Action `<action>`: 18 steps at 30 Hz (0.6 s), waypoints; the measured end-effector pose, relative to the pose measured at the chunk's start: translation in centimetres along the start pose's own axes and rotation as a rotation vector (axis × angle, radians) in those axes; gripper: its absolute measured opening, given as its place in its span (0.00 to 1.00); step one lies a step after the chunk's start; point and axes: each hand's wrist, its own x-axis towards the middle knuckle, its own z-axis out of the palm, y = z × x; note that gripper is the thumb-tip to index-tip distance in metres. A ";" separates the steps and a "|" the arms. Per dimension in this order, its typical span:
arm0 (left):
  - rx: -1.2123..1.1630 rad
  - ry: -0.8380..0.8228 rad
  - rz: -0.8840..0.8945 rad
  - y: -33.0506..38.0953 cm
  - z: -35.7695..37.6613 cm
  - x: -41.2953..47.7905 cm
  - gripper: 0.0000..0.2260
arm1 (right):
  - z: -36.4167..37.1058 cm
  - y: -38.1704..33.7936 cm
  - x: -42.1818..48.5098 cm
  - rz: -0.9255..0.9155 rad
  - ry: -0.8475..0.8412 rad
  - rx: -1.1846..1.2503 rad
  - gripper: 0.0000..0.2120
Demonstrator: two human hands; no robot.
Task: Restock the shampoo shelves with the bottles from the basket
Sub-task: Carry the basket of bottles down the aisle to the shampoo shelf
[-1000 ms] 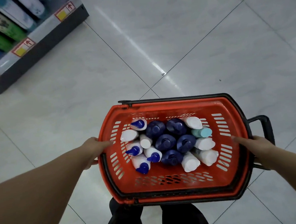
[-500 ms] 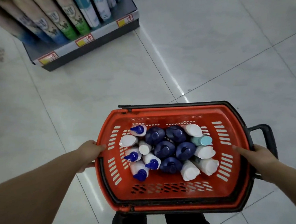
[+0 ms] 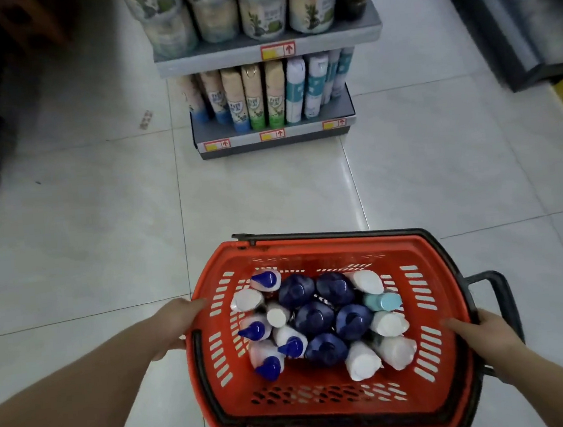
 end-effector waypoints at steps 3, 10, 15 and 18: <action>0.009 -0.006 0.011 -0.5 -4.1 -1.3 0.20 | 1.8 -2.0 -2.8 0.008 0.023 -0.040 0.19; -0.011 -0.046 -0.047 -2.9 -14.0 -3.4 0.22 | 6.4 -10.8 -7.9 -0.116 0.020 -0.158 0.19; -0.055 0.008 -0.051 -3.8 -19.6 -3.8 0.20 | 10.2 -17.3 -9.6 -0.218 -0.010 -0.209 0.17; -0.133 0.091 -0.017 -2.9 -22.3 -3.6 0.16 | 12.4 -21.4 -9.4 -0.231 -0.048 -0.210 0.18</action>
